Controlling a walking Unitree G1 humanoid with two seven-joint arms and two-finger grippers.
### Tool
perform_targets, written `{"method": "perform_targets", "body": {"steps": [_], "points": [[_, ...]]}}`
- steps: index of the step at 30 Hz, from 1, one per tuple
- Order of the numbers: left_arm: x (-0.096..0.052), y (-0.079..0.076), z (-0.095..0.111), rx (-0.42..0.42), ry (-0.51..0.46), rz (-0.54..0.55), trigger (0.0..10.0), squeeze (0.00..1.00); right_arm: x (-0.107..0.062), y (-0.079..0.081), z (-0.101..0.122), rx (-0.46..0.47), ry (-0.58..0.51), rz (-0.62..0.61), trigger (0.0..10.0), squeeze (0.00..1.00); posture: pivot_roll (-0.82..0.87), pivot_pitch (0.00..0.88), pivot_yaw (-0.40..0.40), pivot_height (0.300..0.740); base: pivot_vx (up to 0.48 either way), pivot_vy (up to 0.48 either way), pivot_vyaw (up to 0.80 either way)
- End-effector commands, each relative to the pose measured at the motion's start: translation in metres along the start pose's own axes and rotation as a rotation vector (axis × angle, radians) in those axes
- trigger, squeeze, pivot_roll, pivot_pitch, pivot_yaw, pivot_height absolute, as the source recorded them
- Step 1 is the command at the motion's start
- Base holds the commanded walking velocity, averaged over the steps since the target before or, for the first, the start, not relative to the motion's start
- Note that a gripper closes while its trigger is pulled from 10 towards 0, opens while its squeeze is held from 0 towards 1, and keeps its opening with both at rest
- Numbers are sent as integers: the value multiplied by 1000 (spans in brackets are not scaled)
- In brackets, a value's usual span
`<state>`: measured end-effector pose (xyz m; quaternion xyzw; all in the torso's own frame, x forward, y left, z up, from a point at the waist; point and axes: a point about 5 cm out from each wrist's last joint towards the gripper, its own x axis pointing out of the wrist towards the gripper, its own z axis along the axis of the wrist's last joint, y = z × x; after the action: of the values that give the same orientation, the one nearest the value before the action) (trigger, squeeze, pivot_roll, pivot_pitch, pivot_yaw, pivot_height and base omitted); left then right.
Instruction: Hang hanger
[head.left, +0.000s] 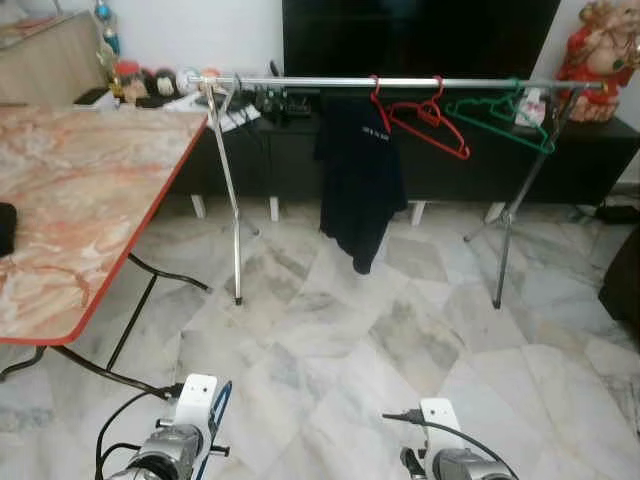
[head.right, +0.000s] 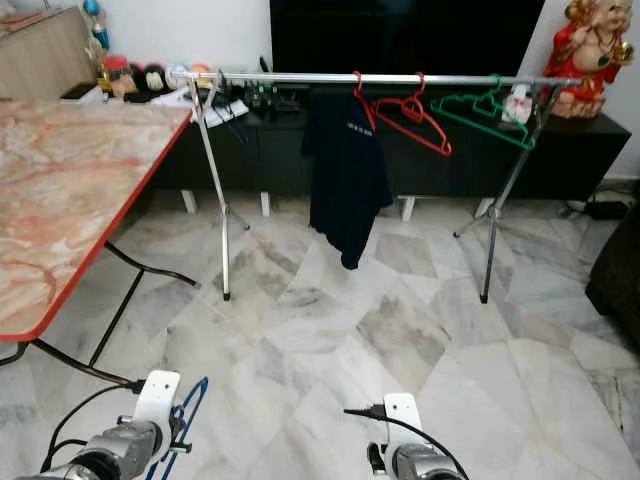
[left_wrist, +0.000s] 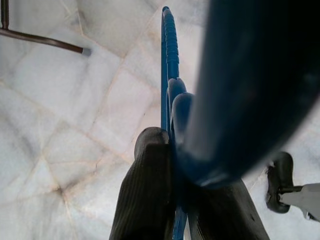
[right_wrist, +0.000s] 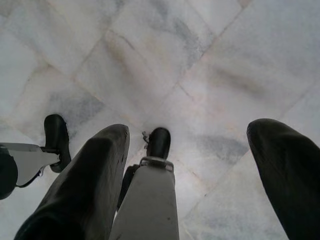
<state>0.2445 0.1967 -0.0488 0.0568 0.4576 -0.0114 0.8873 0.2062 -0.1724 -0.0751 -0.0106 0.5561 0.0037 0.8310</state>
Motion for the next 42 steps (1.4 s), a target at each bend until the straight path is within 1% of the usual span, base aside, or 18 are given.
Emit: {"method": "perform_targets", "body": {"steps": [1, 7, 12, 35, 42], "points": [[0, 0, 0, 7, -3, -7, 10000, 0, -1, 1, 9, -23, -20, 8, 10000, 0, -33, 0, -28, 740, 386, 0, 0], [0, -2, -1, -3, -7, -17, 10000, 0, -1, -1, 9, -57, -18, 12, 10000, 0, -18, 0, -41, 740, 406, 0, 0], [0, -3, -3, 3, -3, -28, 10000, 0, -1, -2, 8, -64, -13, 10, 10000, 0, -18, 0, -43, 740, 417, 0, 0], [0, -4, -8, -4, 2, -36, 10000, 0, -1, -1, 6, -64, -13, 20, 10000, 0, -16, 0, -52, 740, 426, 0, 0], [0, -5, -9, -7, 3, -38, 10000, 0, -1, 2, 6, -72, -20, 52, 10000, 0, -16, 0, -56, 740, 432, 0, 0]]}}
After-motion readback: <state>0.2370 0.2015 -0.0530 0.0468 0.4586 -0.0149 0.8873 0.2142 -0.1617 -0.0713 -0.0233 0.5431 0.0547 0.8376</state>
